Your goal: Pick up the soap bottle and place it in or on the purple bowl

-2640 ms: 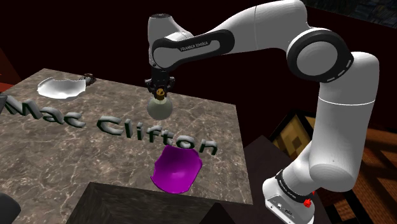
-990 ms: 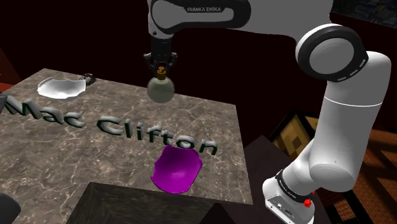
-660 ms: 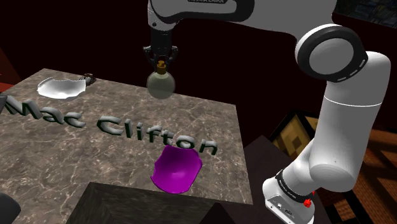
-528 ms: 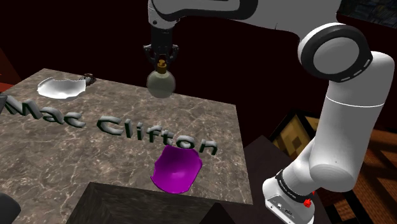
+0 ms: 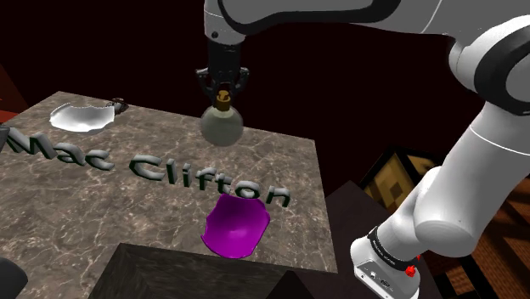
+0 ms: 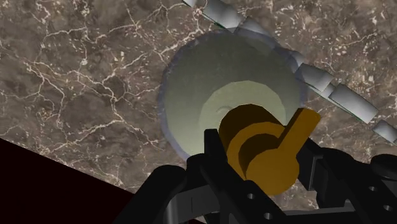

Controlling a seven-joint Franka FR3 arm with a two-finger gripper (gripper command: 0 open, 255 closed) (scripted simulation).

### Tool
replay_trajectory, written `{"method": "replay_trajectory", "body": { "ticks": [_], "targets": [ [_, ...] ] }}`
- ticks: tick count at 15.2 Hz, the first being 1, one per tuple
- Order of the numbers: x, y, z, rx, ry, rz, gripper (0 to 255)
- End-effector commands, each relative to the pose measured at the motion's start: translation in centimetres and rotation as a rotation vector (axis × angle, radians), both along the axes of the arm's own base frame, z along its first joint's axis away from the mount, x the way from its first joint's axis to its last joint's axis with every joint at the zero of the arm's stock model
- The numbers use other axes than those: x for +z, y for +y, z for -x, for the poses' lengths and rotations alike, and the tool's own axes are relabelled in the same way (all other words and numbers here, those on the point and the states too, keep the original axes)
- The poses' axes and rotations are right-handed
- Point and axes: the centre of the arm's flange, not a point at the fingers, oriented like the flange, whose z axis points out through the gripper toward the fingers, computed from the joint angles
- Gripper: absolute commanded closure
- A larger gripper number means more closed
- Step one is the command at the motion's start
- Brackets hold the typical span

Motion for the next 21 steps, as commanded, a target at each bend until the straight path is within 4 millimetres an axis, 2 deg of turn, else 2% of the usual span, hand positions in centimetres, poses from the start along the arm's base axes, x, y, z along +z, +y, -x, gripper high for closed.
{"method": "replay_trajectory", "body": {
  "ticks": [1,17,18,21],
  "targets": [
    [0.5,0.8,2.5,-0.001,-0.001,0.001,255],
    [4.1,7.3,22.3,-0.001,-0.001,0.001,255],
    [4.2,7.6,23.0,-0.001,-0.001,0.001,255],
    [2.6,7.6,23.0,-0.001,-0.001,0.001,255]
  ]
}}
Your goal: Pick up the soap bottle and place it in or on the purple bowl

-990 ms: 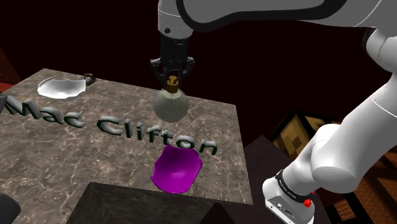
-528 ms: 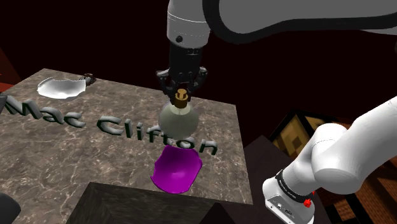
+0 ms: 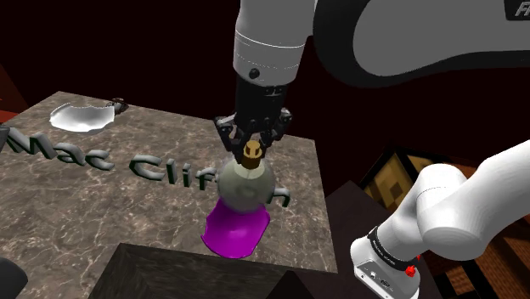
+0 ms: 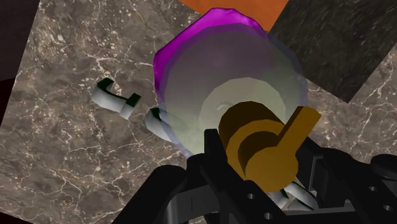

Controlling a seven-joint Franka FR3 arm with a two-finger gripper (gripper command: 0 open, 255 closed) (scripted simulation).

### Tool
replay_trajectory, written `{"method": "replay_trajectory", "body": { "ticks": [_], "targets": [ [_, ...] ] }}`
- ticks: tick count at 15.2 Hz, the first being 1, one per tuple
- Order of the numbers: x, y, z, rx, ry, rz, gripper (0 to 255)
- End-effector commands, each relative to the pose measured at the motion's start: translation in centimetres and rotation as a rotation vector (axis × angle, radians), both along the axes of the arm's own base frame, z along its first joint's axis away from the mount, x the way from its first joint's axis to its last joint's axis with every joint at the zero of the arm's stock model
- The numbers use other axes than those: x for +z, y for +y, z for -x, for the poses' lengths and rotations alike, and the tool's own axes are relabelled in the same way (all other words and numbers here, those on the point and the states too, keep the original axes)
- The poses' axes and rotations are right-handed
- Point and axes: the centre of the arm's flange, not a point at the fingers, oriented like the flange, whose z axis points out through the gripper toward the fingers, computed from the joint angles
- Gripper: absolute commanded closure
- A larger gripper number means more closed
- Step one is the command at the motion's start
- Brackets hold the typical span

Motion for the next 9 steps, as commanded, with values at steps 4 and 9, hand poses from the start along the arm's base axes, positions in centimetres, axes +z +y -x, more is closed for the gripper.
{"method": "replay_trajectory", "body": {
  "ticks": [4,9],
  "targets": [
    [-2.6,0.0,0.1,-0.001,0.000,0.000,255],
    [-5.2,0.0,0.1,-0.001,0.000,0.000,255]
  ]
}}
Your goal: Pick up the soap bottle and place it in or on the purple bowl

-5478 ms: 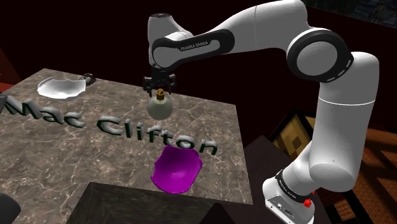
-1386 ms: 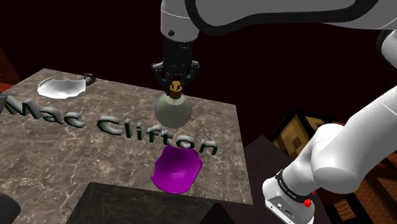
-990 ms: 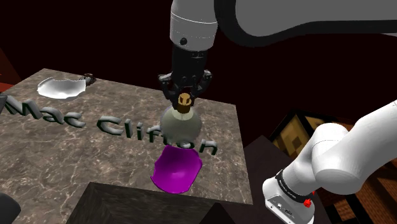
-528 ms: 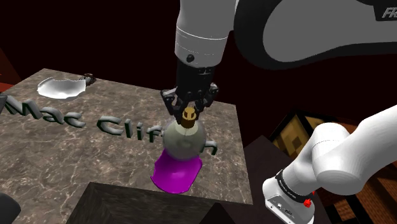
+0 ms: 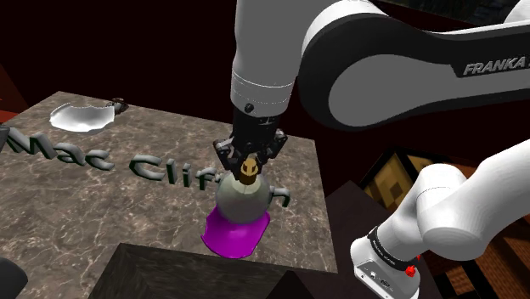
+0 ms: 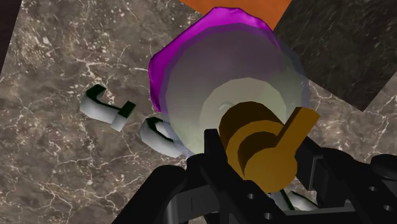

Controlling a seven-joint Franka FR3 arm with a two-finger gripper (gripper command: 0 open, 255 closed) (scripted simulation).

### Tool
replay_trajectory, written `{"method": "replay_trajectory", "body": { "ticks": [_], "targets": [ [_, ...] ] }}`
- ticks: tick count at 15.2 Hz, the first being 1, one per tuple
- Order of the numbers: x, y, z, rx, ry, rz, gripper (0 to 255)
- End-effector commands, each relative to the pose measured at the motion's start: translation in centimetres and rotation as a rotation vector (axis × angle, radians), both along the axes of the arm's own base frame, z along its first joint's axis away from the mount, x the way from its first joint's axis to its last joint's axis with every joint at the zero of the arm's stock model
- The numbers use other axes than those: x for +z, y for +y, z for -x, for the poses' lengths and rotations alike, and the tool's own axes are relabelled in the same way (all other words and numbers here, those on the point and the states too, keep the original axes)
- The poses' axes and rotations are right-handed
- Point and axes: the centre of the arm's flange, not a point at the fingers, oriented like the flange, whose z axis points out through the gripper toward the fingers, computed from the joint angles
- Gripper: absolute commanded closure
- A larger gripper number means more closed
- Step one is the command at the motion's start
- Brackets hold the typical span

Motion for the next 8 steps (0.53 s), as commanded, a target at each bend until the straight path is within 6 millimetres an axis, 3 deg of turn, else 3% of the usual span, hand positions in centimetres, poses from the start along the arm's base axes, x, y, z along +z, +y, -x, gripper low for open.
{"method": "replay_trajectory", "body": {
  "ticks": [1,8],
  "targets": [
    [-1.1,-0.1,0.0,0.000,-0.001,-0.001,255],
    [-4.8,-0.1,0.0,0.000,-0.001,-0.001,255]
  ]
}}
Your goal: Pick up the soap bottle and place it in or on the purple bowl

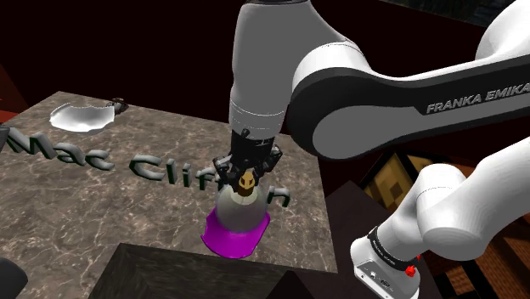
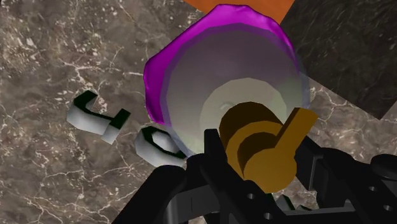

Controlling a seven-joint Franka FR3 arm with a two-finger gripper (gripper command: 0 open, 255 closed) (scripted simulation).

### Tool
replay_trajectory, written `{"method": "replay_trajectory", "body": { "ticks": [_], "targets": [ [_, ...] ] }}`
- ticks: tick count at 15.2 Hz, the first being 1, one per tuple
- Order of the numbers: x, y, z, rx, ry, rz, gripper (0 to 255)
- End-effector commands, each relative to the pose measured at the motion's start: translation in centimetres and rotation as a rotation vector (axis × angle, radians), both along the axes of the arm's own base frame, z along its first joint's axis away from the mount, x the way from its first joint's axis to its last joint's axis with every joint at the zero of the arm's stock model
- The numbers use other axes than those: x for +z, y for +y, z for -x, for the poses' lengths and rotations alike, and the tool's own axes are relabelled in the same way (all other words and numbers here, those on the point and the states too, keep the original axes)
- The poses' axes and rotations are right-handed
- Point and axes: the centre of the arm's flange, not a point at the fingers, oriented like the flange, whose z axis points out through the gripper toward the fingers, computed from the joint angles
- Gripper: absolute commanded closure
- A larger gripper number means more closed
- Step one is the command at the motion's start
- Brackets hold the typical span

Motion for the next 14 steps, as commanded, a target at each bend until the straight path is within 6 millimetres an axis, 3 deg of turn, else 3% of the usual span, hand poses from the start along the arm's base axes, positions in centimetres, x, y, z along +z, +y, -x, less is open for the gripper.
{"method": "replay_trajectory", "body": {
  "ticks": [1,4,12,13,14],
  "targets": [
    [-1.1,0.0,-0.1,0.000,-0.001,-0.001,255],
    [-2.9,0.0,-0.1,0.000,-0.001,-0.001,255],
    [-2.9,0.0,-0.1,0.000,-0.001,-0.001,255],
    [-2.9,0.0,-0.1,0.000,-0.001,-0.001,0],
    [-2.9,0.0,-0.1,0.000,-0.001,-0.001,0]
  ]
}}
